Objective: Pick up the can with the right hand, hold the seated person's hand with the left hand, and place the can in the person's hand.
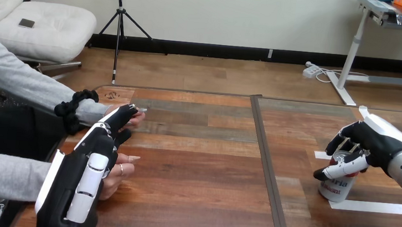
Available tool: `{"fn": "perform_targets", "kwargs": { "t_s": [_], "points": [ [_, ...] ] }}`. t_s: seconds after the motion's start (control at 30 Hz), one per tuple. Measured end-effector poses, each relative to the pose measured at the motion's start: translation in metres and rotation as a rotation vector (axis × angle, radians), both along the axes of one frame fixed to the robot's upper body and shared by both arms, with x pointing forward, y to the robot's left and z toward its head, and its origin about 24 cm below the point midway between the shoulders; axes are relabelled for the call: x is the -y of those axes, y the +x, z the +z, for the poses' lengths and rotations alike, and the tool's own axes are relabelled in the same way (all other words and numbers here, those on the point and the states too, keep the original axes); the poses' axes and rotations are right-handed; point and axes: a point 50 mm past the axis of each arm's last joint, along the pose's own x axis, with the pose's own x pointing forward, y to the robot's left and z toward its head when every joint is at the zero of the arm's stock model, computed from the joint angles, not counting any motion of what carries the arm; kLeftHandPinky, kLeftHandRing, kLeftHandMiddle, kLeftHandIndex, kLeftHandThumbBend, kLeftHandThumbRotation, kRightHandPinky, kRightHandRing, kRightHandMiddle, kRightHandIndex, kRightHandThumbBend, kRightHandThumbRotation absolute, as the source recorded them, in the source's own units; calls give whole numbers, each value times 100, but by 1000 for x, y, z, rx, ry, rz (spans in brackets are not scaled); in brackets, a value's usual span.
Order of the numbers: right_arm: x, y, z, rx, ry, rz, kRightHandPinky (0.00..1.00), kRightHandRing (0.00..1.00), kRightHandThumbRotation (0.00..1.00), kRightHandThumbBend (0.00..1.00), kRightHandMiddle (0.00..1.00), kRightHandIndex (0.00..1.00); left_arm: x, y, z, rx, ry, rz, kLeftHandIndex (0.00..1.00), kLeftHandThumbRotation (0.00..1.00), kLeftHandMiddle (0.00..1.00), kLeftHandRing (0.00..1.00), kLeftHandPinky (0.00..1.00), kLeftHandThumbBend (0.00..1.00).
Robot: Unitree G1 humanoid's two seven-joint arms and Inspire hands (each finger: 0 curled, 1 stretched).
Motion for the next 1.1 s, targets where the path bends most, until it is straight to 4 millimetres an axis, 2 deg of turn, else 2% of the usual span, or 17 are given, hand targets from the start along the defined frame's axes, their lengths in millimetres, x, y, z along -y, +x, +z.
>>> {"fn": "perform_targets", "kwargs": {
  "t_s": [0.53, 1.1],
  "points": [
    [0, -1, -1, -28, 6, 8, 46, 54, 26, 100, 60, 62, 0, 0, 1, 10, 1, 1, 85, 91, 92, 97, 91, 51],
    [-1, -1, -2, -40, 12, 12, 50, 57, 19, 100, 62, 63, 0, 0, 1, 11, -5, -2, 85, 91, 92, 97, 95, 47]
  ]
}}
